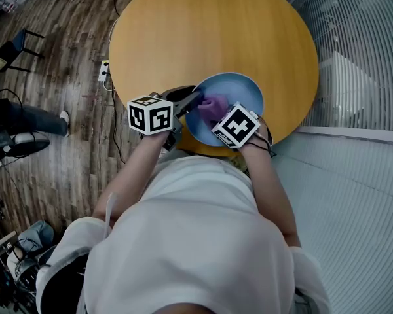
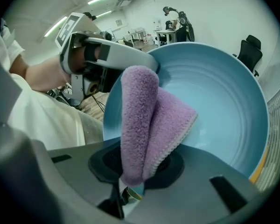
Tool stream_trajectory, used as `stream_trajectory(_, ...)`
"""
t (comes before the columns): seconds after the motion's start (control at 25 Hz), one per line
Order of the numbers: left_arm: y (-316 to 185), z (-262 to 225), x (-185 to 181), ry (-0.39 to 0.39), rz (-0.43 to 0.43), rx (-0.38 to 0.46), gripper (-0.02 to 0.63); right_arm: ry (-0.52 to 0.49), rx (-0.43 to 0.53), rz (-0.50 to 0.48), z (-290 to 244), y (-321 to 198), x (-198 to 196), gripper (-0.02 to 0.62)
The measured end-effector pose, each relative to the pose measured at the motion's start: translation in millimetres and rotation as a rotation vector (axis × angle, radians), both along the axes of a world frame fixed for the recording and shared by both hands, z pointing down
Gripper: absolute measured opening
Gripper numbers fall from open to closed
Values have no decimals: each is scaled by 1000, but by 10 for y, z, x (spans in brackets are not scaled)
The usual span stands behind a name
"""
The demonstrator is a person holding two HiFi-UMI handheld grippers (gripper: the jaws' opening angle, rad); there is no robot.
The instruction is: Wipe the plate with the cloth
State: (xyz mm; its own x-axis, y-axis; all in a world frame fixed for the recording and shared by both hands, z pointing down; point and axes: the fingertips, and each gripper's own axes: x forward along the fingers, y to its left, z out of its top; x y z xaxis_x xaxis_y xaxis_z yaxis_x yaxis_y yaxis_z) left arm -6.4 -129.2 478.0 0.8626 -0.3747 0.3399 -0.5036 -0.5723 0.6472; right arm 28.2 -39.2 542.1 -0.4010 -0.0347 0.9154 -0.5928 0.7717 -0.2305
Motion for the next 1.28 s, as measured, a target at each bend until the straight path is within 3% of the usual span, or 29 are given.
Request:
stream_trajectory(0.6, -68, 72, -8, 22, -42, -34, 67, -55, -18, -174, -55, 242, -434, 87)
stream_trajectory(0.92, -86, -18, -118, 8, -52, -9, 67, 23, -86, -60, 39, 226, -118, 87)
stream_trajectory(1.28, -200, -90, -209, 4, -70, 36, 67, 10, -92, 77, 94, 103, 247, 87)
